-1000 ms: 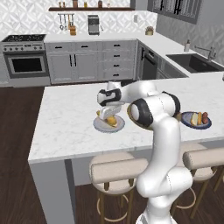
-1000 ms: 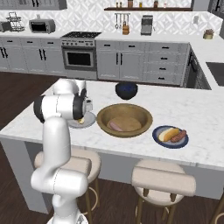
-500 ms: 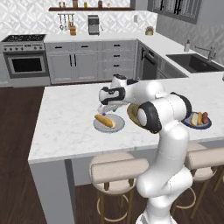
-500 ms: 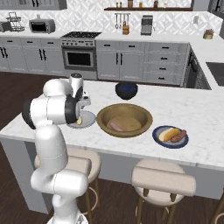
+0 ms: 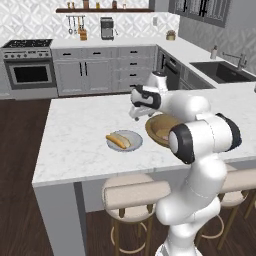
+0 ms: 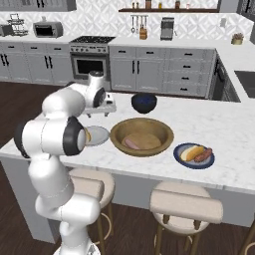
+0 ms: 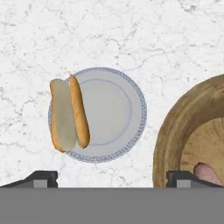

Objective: Place one bun and one sausage from the bowl on each plate.

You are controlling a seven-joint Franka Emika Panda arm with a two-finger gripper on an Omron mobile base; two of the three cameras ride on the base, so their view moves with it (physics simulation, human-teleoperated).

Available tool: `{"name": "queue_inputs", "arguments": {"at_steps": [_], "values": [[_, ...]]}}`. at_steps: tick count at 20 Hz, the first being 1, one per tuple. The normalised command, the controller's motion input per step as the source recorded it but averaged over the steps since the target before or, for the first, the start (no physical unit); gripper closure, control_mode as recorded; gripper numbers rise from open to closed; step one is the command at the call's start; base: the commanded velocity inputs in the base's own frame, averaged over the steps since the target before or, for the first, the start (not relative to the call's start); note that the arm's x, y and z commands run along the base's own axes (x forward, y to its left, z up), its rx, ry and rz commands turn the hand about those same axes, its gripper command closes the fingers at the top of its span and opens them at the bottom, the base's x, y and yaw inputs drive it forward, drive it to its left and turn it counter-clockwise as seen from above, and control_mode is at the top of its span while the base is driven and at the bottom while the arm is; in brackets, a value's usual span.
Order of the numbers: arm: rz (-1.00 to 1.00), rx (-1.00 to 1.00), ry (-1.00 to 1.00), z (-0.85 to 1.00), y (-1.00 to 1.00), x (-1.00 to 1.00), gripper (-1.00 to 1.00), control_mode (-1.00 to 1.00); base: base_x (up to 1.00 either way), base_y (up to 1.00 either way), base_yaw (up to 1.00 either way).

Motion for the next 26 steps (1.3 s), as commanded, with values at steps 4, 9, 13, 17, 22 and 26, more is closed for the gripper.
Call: {"name": "queue_inputs", "arguments": {"at_steps": [4, 9, 13, 17, 22, 26], "values": [[0.04, -0.1, 0.11, 0.21, -1.0, -0.47, -1.0, -1.0, 0.0, 0.0, 0.0], [0.15, -0.11, 0.04, -0.24, -1.0, -0.8, -1.0, -1.0, 0.0, 0.0, 0.0], [0.05, 0.02, -0.02, -0.53, -0.99, -0.69, -1.0, -1.0, 0.0, 0.0, 0.0], [0.02, 0.05, 0.0, -0.53, -0.68, 0.04, -1.0, -1.0, 0.0, 0.0, 0.0], [0.0, 0.04, 0.05, -0.25, -0.22, 0.41, -1.0, -1.0, 0.0, 0.0, 0.0], [0.01, 0.0, 0.27, 0.0, 0.14, 0.31, -1.0, -1.0, 0.0, 0.0, 0.0]]}}
